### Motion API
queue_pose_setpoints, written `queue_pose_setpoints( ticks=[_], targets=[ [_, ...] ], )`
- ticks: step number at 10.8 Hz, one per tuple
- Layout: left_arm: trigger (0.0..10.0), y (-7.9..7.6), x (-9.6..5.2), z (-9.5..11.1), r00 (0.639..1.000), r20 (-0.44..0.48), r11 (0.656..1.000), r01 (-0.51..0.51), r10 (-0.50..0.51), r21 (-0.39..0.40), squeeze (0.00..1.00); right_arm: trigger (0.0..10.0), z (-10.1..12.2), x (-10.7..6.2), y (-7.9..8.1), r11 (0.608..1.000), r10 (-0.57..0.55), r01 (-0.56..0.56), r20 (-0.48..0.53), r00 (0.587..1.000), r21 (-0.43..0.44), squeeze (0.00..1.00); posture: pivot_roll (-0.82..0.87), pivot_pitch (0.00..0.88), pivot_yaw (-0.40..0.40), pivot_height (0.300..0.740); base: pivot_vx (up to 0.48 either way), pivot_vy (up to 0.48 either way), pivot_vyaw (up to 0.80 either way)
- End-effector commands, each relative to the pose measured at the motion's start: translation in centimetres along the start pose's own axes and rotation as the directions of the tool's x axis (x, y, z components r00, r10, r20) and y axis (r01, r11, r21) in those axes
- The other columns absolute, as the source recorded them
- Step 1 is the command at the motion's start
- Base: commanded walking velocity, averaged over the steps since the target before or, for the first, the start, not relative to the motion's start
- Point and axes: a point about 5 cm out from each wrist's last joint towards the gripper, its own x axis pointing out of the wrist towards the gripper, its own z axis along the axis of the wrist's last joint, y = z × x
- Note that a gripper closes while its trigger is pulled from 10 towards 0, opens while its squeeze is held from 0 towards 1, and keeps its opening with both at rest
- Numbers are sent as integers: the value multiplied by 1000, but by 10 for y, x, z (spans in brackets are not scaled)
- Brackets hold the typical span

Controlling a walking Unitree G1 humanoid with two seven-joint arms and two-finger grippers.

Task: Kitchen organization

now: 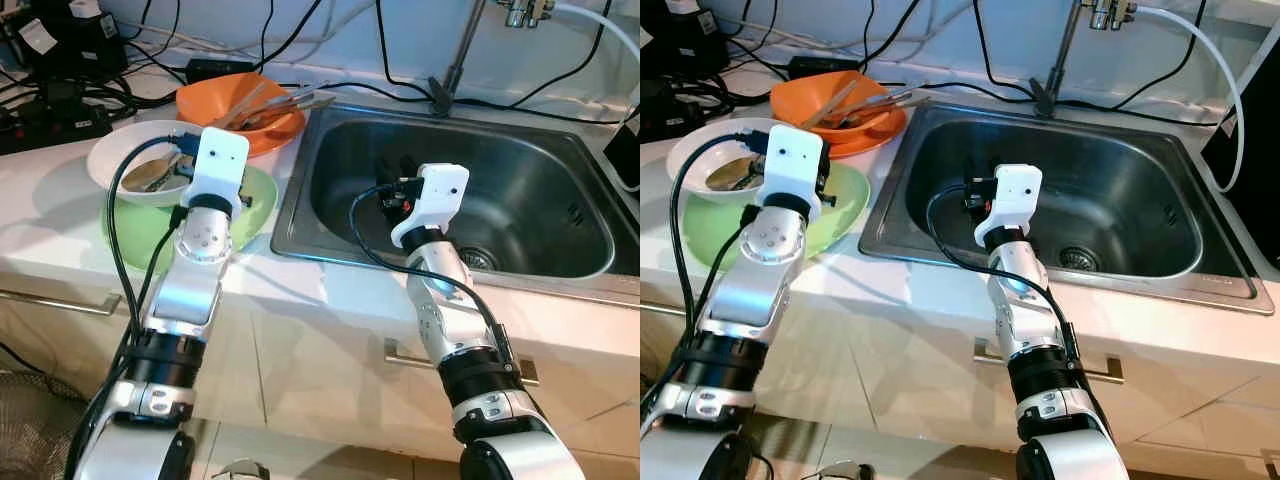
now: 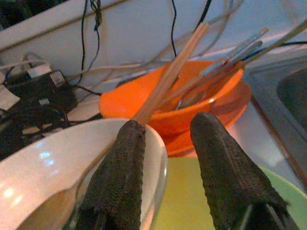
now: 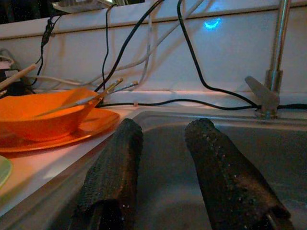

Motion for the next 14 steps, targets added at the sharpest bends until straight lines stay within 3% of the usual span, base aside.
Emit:
queue_pose_setpoints(
  ticks=[1, 8, 11, 14],
  targets=[
    [10000, 1, -2, -1, 1000, -16, 1000, -10, 10, -9, 0, 10000, 3, -1, -3, 1000, -6, 6, 7, 1000, 0, 0, 57, 52, -60, 740, 0, 0, 0],
    [10000, 10, -17, -10, 994, -100, 998, -39, 33, -55, 0, 10000, 3, 1, -1, 1000, 2, -2, -3, 1000, 3, 0, 72, 53, -67, 740, 0, 0, 0],
    [10000, 25, -18, 2, 994, -67, 995, -85, 82, -48, 0, 10000, 5, 4, 0, 1000, -1, 1, 4, 1000, 6, 0, 83, 50, -66, 740, 0, 0, 0],
    [10000, 35, -17, 24, 994, 21, 994, -103, 104, -43, 0, 10000, 7, 5, -2, 1000, -18, 18, 20, 1000, 10, 0, 84, 46, -64, 740, 0, 0, 0]
  ],
)
